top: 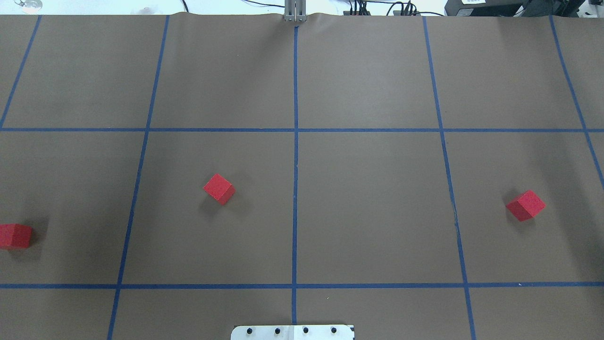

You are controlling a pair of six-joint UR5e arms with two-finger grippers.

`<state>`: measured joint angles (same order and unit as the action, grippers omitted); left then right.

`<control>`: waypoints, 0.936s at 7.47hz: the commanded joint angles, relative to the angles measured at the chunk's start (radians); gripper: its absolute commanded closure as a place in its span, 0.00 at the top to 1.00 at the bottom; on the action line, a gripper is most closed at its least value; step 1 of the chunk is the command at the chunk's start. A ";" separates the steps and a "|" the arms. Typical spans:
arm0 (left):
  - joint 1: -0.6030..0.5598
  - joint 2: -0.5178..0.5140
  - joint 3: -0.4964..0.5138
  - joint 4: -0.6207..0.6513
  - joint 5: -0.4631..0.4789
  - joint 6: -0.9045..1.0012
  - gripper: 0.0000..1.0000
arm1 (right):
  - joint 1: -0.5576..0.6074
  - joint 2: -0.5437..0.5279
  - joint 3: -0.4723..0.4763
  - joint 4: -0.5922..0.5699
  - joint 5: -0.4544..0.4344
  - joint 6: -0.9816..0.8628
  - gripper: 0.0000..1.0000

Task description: Form red blocks into L shape at center

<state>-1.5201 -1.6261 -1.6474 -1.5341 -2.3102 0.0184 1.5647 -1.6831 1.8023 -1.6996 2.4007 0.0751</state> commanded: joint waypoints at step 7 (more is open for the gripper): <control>0.005 -0.008 -0.003 -0.007 0.008 -0.015 1.00 | 0.000 0.006 0.003 0.000 0.000 0.003 0.99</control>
<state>-1.5162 -1.6323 -1.6509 -1.5383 -2.3004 0.0055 1.5647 -1.6775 1.8025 -1.6997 2.3994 0.0780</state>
